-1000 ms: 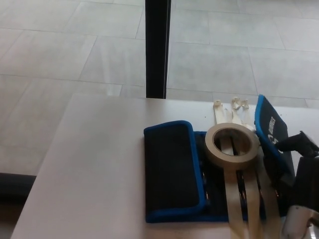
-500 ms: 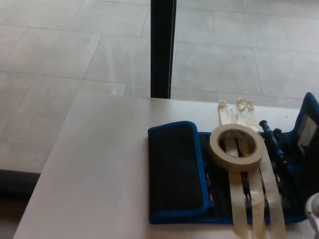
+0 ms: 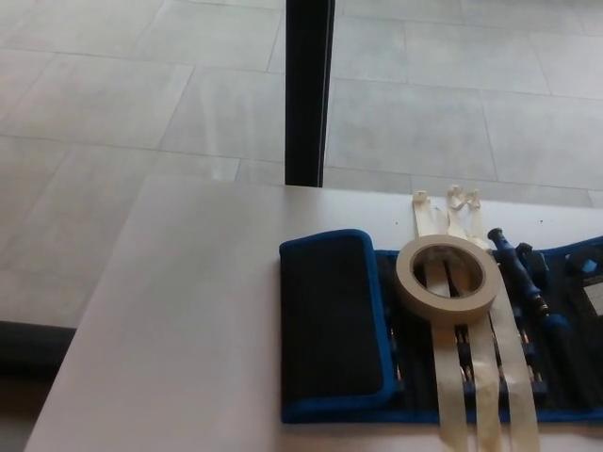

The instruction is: The robot uses its right hand to open a black folded toolkit cover kept in the middle of the desk

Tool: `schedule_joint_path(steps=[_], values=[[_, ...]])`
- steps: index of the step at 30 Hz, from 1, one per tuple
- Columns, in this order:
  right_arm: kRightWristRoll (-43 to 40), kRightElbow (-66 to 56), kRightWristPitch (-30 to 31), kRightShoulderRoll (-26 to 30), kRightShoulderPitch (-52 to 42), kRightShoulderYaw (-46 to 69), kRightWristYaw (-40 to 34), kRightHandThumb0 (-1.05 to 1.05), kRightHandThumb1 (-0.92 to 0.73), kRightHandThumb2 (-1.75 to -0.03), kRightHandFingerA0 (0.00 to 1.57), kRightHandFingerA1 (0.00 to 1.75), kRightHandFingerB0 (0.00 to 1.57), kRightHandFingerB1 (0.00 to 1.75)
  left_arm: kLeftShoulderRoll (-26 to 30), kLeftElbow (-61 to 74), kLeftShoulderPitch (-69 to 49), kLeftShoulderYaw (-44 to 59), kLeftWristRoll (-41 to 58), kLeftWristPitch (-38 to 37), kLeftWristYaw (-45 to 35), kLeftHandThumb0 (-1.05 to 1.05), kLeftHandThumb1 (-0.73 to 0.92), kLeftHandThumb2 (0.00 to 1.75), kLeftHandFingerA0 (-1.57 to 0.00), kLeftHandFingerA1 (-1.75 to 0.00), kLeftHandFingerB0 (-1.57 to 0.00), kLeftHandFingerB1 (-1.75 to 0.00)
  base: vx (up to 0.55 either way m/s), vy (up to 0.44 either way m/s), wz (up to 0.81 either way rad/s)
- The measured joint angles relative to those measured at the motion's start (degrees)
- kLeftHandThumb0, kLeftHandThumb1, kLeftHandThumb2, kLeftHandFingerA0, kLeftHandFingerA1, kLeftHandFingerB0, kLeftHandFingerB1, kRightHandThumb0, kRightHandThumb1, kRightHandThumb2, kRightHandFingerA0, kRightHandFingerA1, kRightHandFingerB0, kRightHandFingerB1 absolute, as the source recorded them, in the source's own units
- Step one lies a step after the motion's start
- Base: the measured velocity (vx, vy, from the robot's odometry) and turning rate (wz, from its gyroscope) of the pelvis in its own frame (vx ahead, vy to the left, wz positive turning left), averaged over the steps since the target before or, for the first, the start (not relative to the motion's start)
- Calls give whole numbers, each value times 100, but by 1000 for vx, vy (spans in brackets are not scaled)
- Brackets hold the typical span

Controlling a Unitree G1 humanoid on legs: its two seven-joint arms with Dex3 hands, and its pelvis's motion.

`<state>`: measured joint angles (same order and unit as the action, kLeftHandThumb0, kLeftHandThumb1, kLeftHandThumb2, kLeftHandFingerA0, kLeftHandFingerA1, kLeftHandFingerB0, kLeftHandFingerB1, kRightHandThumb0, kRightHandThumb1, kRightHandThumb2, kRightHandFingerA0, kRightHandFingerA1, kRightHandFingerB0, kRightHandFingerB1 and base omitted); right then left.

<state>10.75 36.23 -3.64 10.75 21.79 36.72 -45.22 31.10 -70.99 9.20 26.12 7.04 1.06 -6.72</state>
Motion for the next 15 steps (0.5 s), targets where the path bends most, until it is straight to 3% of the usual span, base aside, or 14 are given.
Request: schedule_joint_path(steps=[1, 2, 3, 4, 6, 7, 8, 9, 11, 12, 14, 15], values=[[-85, -3, 52, 50, -40, 144, 54, -39, -61, -72, 72, 120, 69, 91, 0, 0, 2, 1, 1, 0, 0, -69, 76, 63, -49, -67, -43, -50, 0, 0, 0], [-148, -4, 89, 90, -68, 247, 90, -41, -62, -75, 75, 128, 66, 96, 0, 0, 2, 2, 1, 0, 0, -70, 77, 64, -49, -66, -42, -49, 0, 0, 0], [-249, -6, 154, 158, -104, 402, 159, -37, -61, -82, 81, 133, 64, 115, 0, 0, 2, 1, 2, 0, 0, -70, 78, 62, -49, -65, -42, -49, 0, 0, 0], [-332, -16, 204, 220, -125, 525, 217, -49, -73, -71, 84, 133, 47, 108, 0, 0, 2, 1, 2, 0, 0, -67, 77, 63, -48, -65, -43, -49, 0, 0, 0], [-502, -30, 317, 400, -137, 768, 357, -47, -67, -80, 90, 133, 49, 112, 0, 0, 3, 1, 2, 0, 0, -67, 77, 63, -47, -64, -42, -49, 0, 0, 0], [-583, -30, 383, 521, -138, 883, 439, -43, -59, -100, 97, 137, 54, 129, 0, 1, 4, 1, 2, 0, -1, -67, 76, 63, -48, -64, -42, -48, 0, 0, 0], [-631, -30, 421, 597, -138, 944, 483, -43, -59, -100, 97, 137, 54, 129, 1, 0, 1, 1, 2, 0, 0, -67, 76, 63, -48, -64, -42, -48, 0, 0, 0], [-719, -23, 489, 750, -138, 1066, 573, -43, -64, -89, 92, 133, 42, 111, 2, 0, 1, 1, 3, 0, 0, -67, 77, 62, -47, -64, -41, -47, 0, 0, 0], [-863, 100, 614, 1130, -137, 1234, 764, -59, -71, -67, 91, 129, 44, 102, 4, 0, -1, 6, 3, 0, -2, -70, 75, 62, -51, -66, -44, -48, 0, 0, 0], [-921, 187, 653, 1326, -137, 1306, 861, -63, -75, -63, 98, 136, 47, 101, 4, -1, -2, 7, 4, 0, -2, -70, 75, 62, -51, -66, -43, -49, 0, 0, 0], [-1024, 355, 712, 1684, -137, 1421, 1036, -67, -76, -64, 85, 129, 37, 88, 4, 1, -3, 8, 4, 0, -3, -69, 75, 62, -50, -67, -42, -49, 0, 0, 0], [-1081, 456, 739, 1862, -137, 1478, 1128, -70, -76, -64, 88, 128, 34, 89, 5, 1, -3, 9, 5, 0, -4, -69, 76, 62, -49, -67, -42, -49, 0, 0, 0]])
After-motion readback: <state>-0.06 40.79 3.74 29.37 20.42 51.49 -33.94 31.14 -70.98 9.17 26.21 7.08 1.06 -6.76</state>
